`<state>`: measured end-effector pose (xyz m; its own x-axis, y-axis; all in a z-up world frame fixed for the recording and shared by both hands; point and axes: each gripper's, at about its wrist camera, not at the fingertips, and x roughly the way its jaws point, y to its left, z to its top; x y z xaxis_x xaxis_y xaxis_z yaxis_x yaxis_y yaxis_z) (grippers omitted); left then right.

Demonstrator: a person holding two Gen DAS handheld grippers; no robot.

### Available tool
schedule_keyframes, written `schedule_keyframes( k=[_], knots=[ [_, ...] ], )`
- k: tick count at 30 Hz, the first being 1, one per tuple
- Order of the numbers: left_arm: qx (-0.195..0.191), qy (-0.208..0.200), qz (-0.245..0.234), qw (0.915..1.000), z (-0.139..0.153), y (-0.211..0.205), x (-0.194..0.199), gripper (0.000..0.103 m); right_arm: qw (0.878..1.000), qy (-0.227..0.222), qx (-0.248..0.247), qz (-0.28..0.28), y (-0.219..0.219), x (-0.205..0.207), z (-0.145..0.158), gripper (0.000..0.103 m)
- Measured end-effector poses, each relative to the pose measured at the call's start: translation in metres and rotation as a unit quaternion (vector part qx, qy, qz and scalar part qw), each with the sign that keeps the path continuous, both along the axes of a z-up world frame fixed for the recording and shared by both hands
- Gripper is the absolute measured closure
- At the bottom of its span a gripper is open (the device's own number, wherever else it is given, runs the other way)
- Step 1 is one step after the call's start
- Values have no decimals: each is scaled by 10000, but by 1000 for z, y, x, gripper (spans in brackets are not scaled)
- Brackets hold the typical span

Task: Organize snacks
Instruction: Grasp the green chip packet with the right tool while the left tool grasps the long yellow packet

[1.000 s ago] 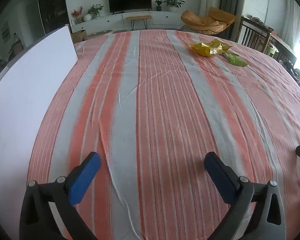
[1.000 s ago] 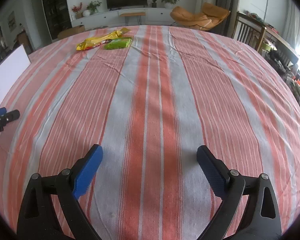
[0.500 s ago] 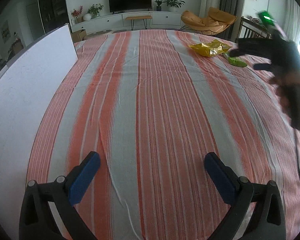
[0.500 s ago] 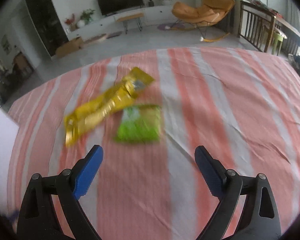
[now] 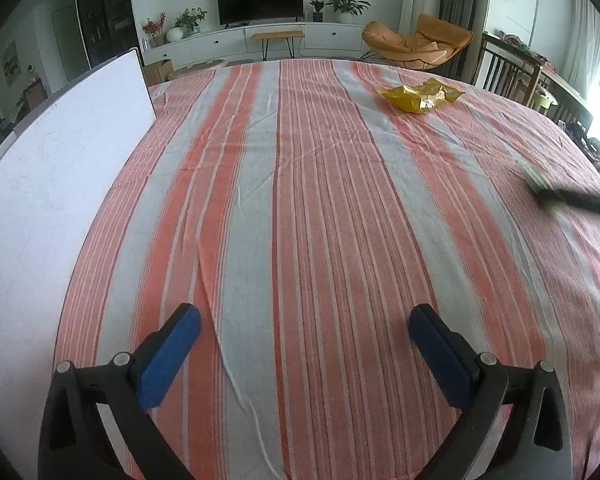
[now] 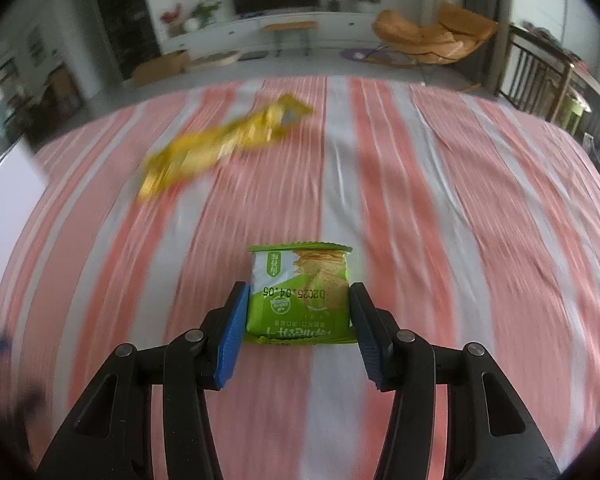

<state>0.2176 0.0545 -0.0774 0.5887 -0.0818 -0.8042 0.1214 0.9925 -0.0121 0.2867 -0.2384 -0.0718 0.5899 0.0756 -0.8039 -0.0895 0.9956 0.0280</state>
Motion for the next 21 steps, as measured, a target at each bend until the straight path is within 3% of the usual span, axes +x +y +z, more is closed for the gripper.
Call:
schedule_keyframes(
  k=[3, 5, 7, 10, 16, 17, 18, 19, 20, 21],
  knots=[
    [-108, 47, -474, 9988, 7, -11, 9, 1, 9997, -13, -73, 232, -19, -59, -2, 49],
    [80, -93, -968, 9952, 22, -34, 27, 1, 9996, -136, -37, 242, -30, -94, -4, 49],
    [465, -102, -1463, 9881, 38, -66, 60, 1, 9995, -266, 51, 185, -39, -112, -6, 49],
    [752, 101, -2121, 9743, 53, -117, 124, 1, 9992, -375, 80, 64, -40, -119, -6, 48],
    [785, 459, -2141, 9726, 40, -173, 221, 1, 9991, -317, -250, 119, -27, -115, -9, 41],
    [797, 514, -2080, 9735, 32, -178, 231, 7, 9990, -312, -284, 138, -26, -115, -10, 40],
    [820, 593, -1995, 9747, 25, -181, 241, 26, 9990, -313, -282, 140, -27, -115, -10, 40],
    [827, 678, -1885, 9762, 19, -182, 248, 29, 9991, -312, -252, 141, -27, -114, -10, 40],
    [466, 585, -1772, 9813, 22, -177, 251, 54, 9992, -315, -214, 140, -29, -114, -10, 40],
    [300, 555, -1631, 9846, 24, -172, 252, 57, 9992, -317, -190, 137, -30, -115, -10, 40]
  ],
)
